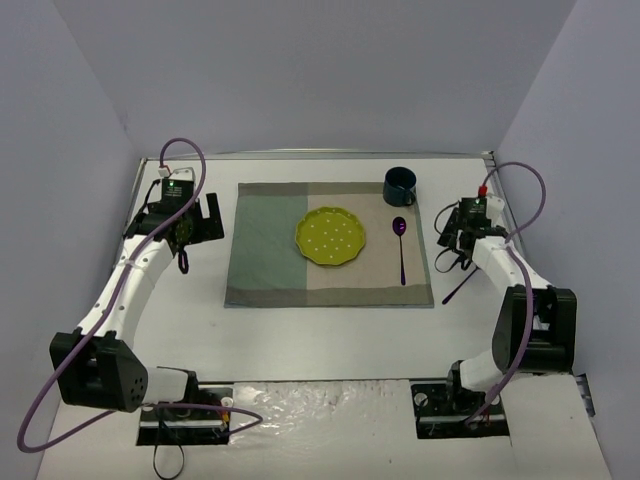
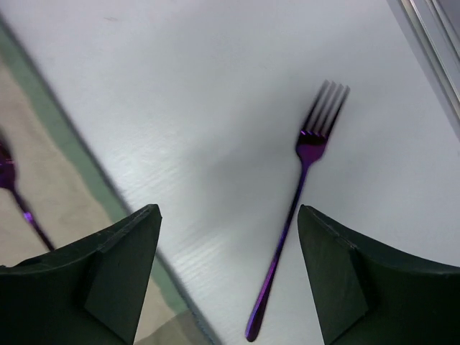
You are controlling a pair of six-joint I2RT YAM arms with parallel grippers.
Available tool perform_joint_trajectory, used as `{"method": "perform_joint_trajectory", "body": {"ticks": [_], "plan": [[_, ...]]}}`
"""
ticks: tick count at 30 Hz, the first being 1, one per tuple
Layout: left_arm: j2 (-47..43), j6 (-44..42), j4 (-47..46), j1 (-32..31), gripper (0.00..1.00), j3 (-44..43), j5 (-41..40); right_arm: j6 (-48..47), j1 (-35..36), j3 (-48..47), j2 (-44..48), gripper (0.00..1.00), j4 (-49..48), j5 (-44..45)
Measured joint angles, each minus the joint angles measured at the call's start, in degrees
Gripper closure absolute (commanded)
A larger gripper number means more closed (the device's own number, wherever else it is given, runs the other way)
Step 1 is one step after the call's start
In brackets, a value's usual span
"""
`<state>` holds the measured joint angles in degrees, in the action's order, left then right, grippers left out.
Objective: Set the dinner table for one person
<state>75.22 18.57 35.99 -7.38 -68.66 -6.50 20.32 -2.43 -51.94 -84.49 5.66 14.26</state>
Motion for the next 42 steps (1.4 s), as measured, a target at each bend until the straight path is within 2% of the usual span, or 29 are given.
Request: {"method": "perform_joint_trajectory", "body": {"ticks": [5, 13, 23, 26, 29, 37, 42], "plan": [[0.00, 0.00, 0.00, 0.00, 0.03, 0.00, -0.03, 2.88, -4.27, 3.80, -0.38, 0.34, 0.51, -0.15], [-0.36, -0.15, 0.00, 0.00, 0.03, 0.00, -0.88, 4.30, -7.47, 4.87, -5.10, 0.50, -1.87, -3.10], [-0.57, -0.15, 0.00, 0.00, 0.03, 0.00, -1.06, 4.52, -9.63, 6.31, -6.63, 0.76, -2.97, -4.67], [-0.57, -0.15, 0.00, 0.00, 0.03, 0.00, -1.08, 4.51, -9.93, 6.33, -7.18, 0.90, -3.80, -5.04], [-0.58, -0.15, 0.00, 0.00, 0.03, 0.00, -1.09, 4.36, -10.11, 6.33, -7.30, 0.99, -4.37, -5.39], [-0.66, -0.15, 0.00, 0.00, 0.03, 0.00, -1.10, 3.87, -10.11, 6.33, -7.19, 1.00, -4.56, -5.50], [-0.66, -0.17, 0.00, 0.00, 0.03, 0.00, -1.15, 3.91, -6.12, 5.34, -4.01, 1.00, -3.03, -3.78]]}}
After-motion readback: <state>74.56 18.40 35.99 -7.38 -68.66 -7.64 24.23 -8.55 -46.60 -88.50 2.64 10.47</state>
